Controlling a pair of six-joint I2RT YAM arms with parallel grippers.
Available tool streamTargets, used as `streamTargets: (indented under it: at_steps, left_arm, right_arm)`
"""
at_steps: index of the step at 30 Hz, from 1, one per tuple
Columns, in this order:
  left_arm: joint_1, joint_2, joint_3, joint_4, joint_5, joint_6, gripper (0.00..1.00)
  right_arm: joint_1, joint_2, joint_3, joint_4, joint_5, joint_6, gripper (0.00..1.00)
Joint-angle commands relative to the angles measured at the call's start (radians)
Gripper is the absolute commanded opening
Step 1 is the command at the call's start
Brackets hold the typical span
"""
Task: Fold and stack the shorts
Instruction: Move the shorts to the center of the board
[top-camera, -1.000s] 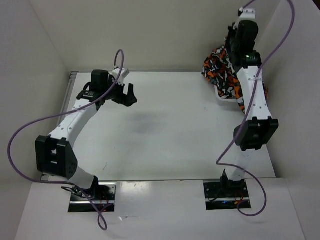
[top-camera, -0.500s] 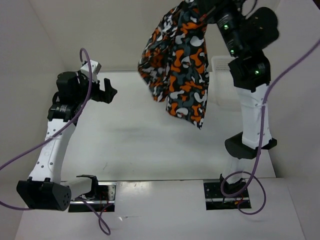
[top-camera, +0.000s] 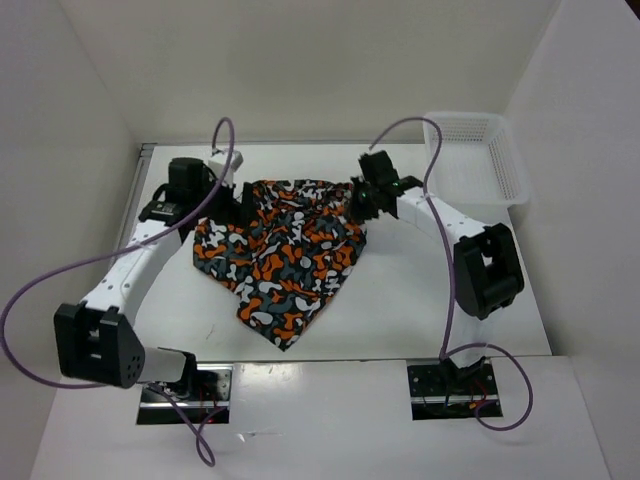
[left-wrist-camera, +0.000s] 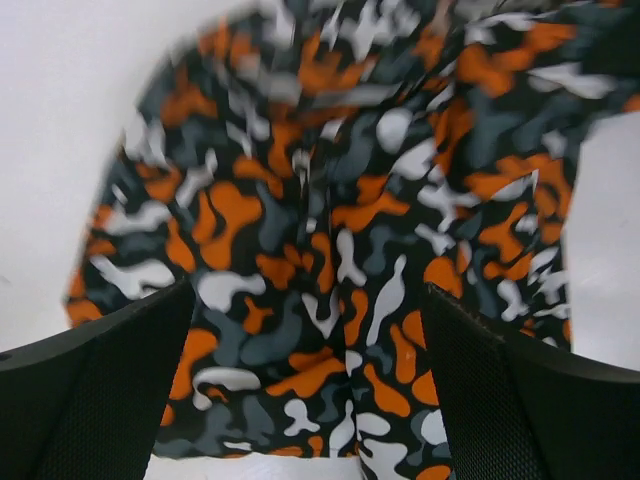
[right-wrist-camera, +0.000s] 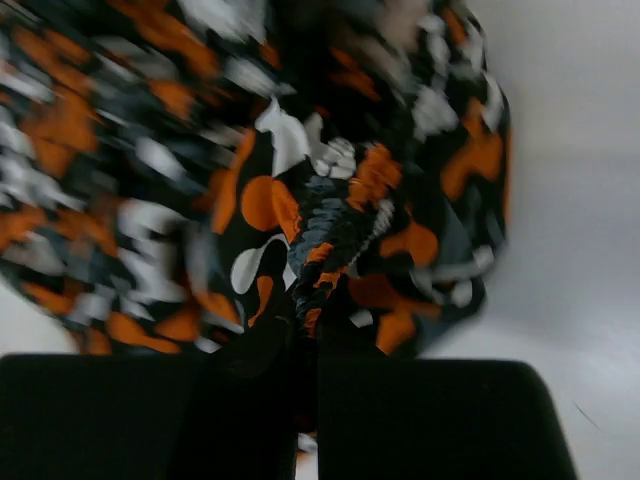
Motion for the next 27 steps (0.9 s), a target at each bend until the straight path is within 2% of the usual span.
streamTargets:
  at_steps: [1, 5, 8, 9, 12, 16, 18, 24, 27]
  left_arm:
    - [-0.016, 0.082, -0.074, -0.009, -0.099, 0.004, 1.00]
    - [-0.093, 0.103, -0.099, -0.069, -0.041, 0.004, 1.00]
    - [-0.252, 0.103, -0.099, -0.143, -0.041, 0.004, 1.00]
    - [-0.354, 0.114, -0.108, -0.143, -0.091, 0.004, 1.00]
    - [-0.487, 0.160, -0.191, -0.108, -0.201, 0.004, 1.00]
    - [-0.506, 0.211, -0.258, -0.008, -0.294, 0.004, 1.00]
    - [-0.506, 0.221, -0.278, -0.008, -0.294, 0.004, 1.00]
    - [-0.506, 0.284, -0.368, 0.145, -0.392, 0.004, 1.00]
    - [-0.506, 0.323, -0.389, 0.248, -0.476, 0.004, 0.94]
  right_arm:
    - [-0.081, -0.259, -0.172, 0.088, 0.042, -0.096, 0.00]
    - [-0.142, -0.362, -0.350, 0.134, 0.044, -0.190, 0.00]
    - [-0.142, -0.396, -0.464, 0.182, -0.019, -0.228, 0.05]
    - [-0.142, -0.409, -0.514, 0.182, -0.041, -0.228, 0.06]
    - [-0.142, -0.432, -0.567, 0.193, -0.030, -0.266, 0.08]
    - [-0.142, -0.465, -0.579, 0.193, 0.054, -0.330, 0.08]
    - [-0.155, -0.465, -0.588, 0.193, 0.054, -0.371, 0.08]
    - [-0.168, -0.465, -0.614, 0.203, 0.054, -0.463, 0.05]
    - [-0.168, -0.465, -0.605, 0.203, 0.013, -0.500, 0.04]
